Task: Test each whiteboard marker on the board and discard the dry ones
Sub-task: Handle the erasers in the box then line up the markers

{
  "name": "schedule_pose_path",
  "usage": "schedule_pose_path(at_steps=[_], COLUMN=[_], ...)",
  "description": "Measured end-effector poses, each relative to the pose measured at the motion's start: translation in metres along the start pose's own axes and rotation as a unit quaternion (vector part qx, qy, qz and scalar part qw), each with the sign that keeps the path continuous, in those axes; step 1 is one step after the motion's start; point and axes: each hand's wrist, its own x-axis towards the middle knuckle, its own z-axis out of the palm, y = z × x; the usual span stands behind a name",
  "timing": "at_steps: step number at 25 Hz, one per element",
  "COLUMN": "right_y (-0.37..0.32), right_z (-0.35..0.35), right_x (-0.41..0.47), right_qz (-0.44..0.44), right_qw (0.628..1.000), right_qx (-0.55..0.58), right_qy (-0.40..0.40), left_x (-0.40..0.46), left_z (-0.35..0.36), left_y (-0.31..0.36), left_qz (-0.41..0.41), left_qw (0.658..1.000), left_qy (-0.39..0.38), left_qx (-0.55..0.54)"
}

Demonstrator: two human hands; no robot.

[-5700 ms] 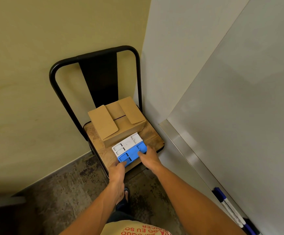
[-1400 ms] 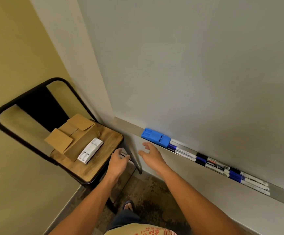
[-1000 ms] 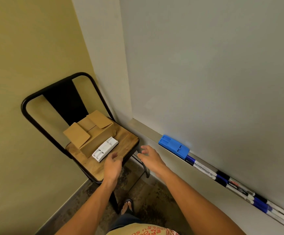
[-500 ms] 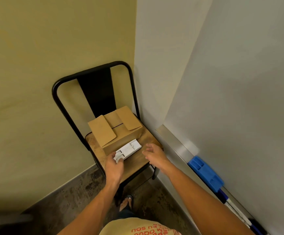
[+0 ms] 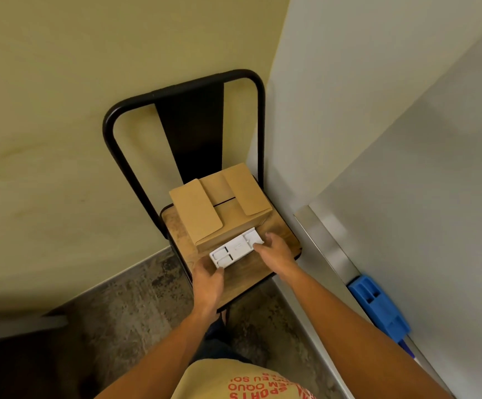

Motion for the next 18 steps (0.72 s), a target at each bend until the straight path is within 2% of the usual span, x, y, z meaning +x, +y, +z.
schedule_pose_path(at_steps=[6, 13, 18], right_y=[-0.009, -0.005, 0.008], right_z=[0.011, 0.030, 0.013], right_x=[0.005, 0.001, -0.015], right_qz=[0.010, 0.010, -0.008], right_qw=[1.000, 0.998, 0.995], right_qx=[-0.019, 0.006, 0.036], right_qy=[0.001, 0.062, 0.092], left_x=[0.007, 0.034, -0.011], left_z=[0.004, 0.029, 0.030], left_y=[0.011, -0.023, 0.017], left_qz=[-0.009, 0.002, 0.046], left_qw=[1.000, 1.000, 0.998], left_qy=[-0.018, 0.004, -0.011], left_qx=[-0.001, 0.023, 0.030])
